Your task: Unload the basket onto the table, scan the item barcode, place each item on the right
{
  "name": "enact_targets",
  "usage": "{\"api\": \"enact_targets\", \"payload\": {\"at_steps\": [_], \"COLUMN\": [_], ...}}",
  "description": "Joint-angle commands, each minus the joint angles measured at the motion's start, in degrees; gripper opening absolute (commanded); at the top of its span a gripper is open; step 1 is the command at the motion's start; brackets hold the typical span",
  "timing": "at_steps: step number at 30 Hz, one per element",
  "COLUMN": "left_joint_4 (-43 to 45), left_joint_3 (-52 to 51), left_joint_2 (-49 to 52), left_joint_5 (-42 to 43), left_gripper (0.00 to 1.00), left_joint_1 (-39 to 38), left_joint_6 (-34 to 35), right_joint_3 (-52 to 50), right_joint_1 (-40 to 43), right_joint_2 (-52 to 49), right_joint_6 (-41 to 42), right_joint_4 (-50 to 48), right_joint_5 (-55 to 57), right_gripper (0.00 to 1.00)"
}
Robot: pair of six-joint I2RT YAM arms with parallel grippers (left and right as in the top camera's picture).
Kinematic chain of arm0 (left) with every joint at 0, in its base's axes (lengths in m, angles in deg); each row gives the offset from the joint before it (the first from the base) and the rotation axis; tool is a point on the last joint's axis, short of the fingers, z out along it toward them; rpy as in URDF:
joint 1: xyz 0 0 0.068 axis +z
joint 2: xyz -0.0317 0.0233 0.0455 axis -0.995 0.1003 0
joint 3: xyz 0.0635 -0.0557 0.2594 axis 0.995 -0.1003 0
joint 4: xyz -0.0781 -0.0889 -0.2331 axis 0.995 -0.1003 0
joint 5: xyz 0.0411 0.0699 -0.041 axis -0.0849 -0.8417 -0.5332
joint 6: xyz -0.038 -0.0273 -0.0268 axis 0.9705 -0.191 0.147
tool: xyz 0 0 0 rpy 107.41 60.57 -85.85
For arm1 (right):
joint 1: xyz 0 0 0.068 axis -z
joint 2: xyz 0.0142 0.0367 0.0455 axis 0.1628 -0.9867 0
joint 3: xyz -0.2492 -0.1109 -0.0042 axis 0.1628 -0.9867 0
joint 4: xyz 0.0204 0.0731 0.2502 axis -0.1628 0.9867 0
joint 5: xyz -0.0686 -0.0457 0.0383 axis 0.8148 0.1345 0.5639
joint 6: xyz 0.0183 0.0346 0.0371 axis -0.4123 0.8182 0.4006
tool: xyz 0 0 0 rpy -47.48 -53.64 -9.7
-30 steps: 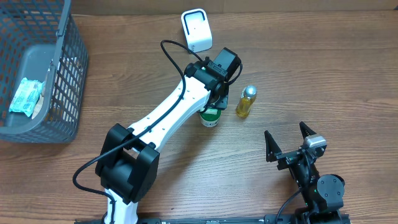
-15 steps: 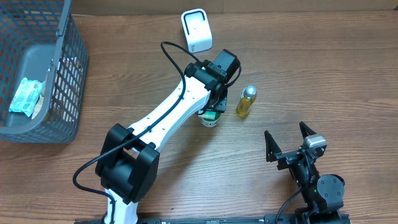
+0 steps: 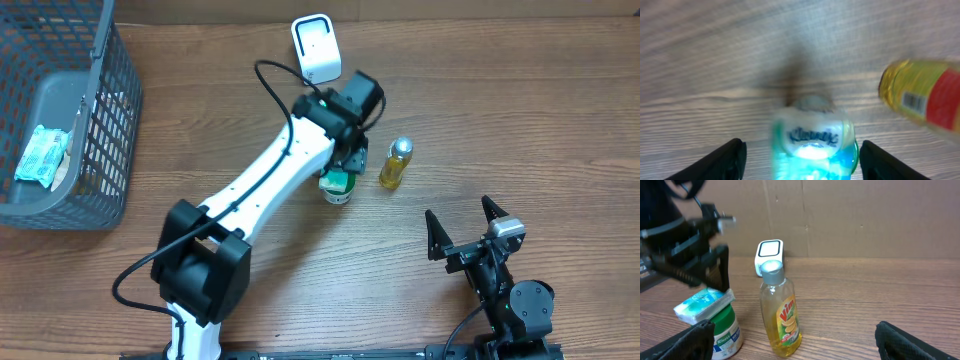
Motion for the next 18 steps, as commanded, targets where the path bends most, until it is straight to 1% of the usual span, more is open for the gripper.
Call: {"api": "enact_targets", "payload": {"at_steps": [1,2,3,4,5,7,9,10,14,18], "left_joint_4": [-1.44,-1.79,-2.23,-2.99,-4.11,-6.27,-7.67,-7.89,-7.93,-7.93], "left_joint_3": [4.74,4.90,4.90,4.90,4.85,4.74,4.31,3.67,1.95,1.84], "left_joint_2": [-4.42,-4.76,-4.92,-4.90,-4.74,-4.24,-3.43,-2.86,-0.96,0.92], "left_joint_5": [4.42,7.23,9.57,12.13,14.01,15.74,16.24,16.57,19.39,20.41], "left_gripper": [0.75,0.76,0.72,0.65,0.61,0.56,0.48,0.47,0.48,0.49], "left_joint_1": [3.69,4.50,5.22,5.92,6.54,7.37,7.82,7.82,7.61,7.50], "left_joint_6": [-2.82,-4.17,-5.38,-6.88,-8.17,-10.05,-11.76,-12.66,-14.86,-14.84], "right_joint_3": [-0.26,-0.26,-0.26,-0.26,-0.26,-0.26,-0.26,-0.26,-0.26,-0.26], "right_joint_1": [0.00,0.00,0.00,0.00,0.00,0.00,0.00,0.00,0.00,0.00], "right_joint_2": [0.09,0.09,0.09,0.09,0.09,0.09,0.09,0.09,0.09,0.09], "right_joint_6": [0.15,0.15,0.15,0.15,0.15,0.15,0.13,0.15,0.15,0.15], "right_joint_4": [-0.31,-0.31,-0.31,-0.31,-0.31,-0.31,-0.31,-0.31,-0.31,-0.31], "right_joint_5": [0.50,0.48,0.48,0.48,0.48,0.50,0.48,0.50,0.48,0.48], "right_gripper": [1.00,1.00,1.00,1.00,1.00,1.00,1.00,1.00,1.00,1.00]}}
